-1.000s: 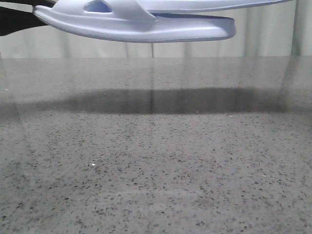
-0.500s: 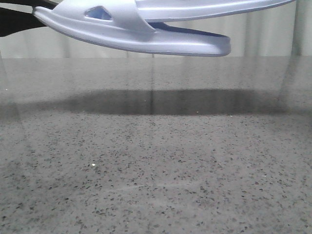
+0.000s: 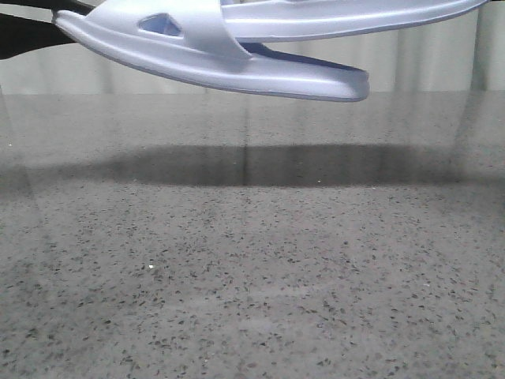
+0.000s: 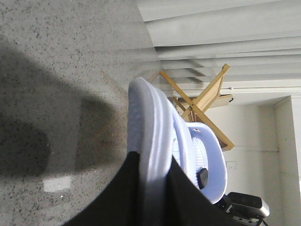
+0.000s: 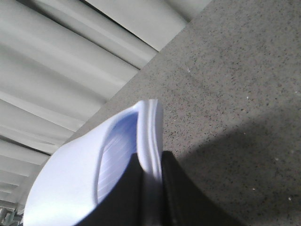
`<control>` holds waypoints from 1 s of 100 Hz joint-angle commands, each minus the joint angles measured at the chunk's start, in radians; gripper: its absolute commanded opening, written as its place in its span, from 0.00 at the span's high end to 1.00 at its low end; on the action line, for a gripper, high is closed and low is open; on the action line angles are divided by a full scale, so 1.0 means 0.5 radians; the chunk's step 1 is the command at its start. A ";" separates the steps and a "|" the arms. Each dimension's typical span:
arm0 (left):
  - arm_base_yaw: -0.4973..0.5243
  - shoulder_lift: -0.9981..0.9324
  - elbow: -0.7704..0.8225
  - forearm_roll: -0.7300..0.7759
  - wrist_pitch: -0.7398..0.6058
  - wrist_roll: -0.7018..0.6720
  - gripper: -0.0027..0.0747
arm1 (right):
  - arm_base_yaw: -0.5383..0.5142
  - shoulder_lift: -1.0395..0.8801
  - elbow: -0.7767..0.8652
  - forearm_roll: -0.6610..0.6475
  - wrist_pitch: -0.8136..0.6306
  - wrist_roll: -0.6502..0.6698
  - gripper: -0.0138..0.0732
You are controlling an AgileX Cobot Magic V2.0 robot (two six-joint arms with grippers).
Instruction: Insert blue slippers together front up
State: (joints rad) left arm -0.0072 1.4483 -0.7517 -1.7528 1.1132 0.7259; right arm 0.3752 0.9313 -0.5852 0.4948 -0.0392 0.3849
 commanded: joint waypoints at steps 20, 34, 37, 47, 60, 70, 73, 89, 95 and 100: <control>-0.013 -0.074 -0.054 -0.216 0.308 -0.080 0.94 | 0.021 -0.004 -0.069 -0.131 -0.052 -0.017 0.96; -0.013 -0.082 -0.054 -0.216 0.308 -0.087 0.94 | 0.018 0.046 -0.069 -0.131 -0.052 -0.017 0.96; -0.013 -0.086 -0.054 -0.216 0.308 -0.087 0.94 | 0.013 0.056 -0.069 -0.131 -0.052 -0.017 0.96; -0.013 -0.094 -0.054 -0.216 0.308 -0.092 0.94 | 0.004 0.099 -0.069 -0.127 -0.060 -0.017 0.96; -0.013 -0.123 -0.054 -0.216 0.308 -0.106 0.94 | 0.004 0.128 -0.069 -0.127 -0.064 -0.017 0.96; -0.013 -0.153 -0.054 -0.216 0.308 -0.135 0.94 | 0.004 0.128 -0.069 -0.127 -0.068 -0.017 0.96; -0.013 -0.163 -0.054 -0.216 0.308 -0.145 0.94 | 0.004 0.128 -0.069 -0.127 -0.072 -0.017 0.96; -0.013 -0.226 -0.054 -0.216 0.308 -0.145 0.94 | 0.004 0.128 -0.069 -0.102 -0.076 -0.017 0.96; -0.013 -0.243 -0.054 -0.216 0.308 -0.155 0.94 | 0.004 0.128 -0.069 -0.088 -0.079 -0.017 0.96; -0.017 -0.252 -0.054 -0.216 0.308 -0.159 0.94 | 0.004 0.128 -0.069 -0.068 -0.076 -0.017 0.96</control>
State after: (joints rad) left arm -0.0072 1.3655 -0.7517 -1.7528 1.1060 0.6668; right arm 0.3709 1.0015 -0.5852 0.4641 -0.0392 0.3912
